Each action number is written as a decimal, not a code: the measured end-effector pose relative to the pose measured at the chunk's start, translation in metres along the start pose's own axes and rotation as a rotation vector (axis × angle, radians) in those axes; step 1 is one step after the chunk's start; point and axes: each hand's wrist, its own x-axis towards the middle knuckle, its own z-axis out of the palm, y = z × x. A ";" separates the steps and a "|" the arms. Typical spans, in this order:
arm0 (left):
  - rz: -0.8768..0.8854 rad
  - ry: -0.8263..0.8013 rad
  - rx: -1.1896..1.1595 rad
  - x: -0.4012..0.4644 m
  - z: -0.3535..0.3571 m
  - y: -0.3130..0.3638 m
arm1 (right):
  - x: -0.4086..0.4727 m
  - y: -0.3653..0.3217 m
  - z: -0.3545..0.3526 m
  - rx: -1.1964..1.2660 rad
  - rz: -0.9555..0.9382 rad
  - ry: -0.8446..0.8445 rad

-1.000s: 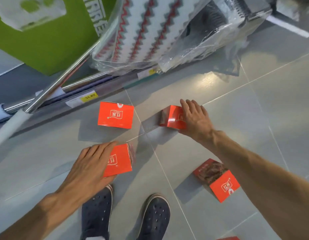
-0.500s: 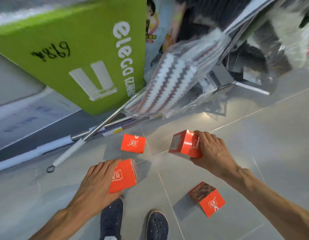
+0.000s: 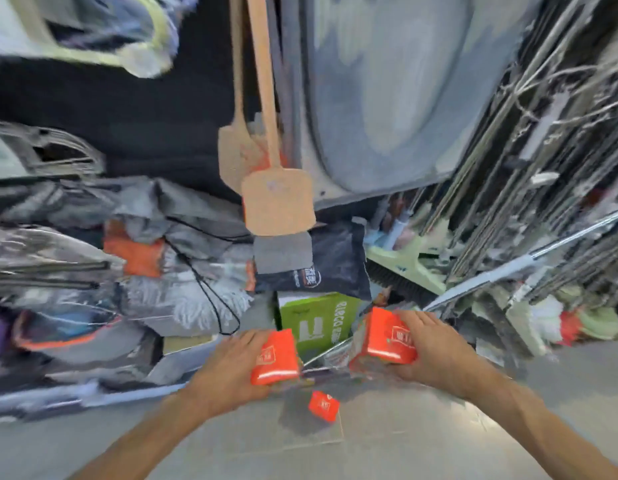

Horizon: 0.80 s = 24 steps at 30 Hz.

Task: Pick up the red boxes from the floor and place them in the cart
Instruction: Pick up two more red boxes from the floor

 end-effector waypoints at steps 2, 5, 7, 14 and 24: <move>-0.058 0.044 0.010 -0.032 -0.064 0.004 | 0.002 -0.041 -0.044 -0.014 -0.079 -0.005; -0.175 0.099 0.033 -0.090 -0.140 -0.005 | 0.007 -0.109 -0.096 -0.031 -0.213 -0.004; -0.244 0.148 0.034 -0.134 -0.179 -0.019 | 0.011 -0.160 -0.124 -0.037 -0.309 -0.008; -0.481 0.294 -0.003 -0.320 -0.273 -0.068 | 0.010 -0.354 -0.163 0.004 -0.601 -0.033; -0.904 0.487 -0.053 -0.613 -0.304 -0.158 | -0.014 -0.660 -0.118 -0.039 -0.915 -0.164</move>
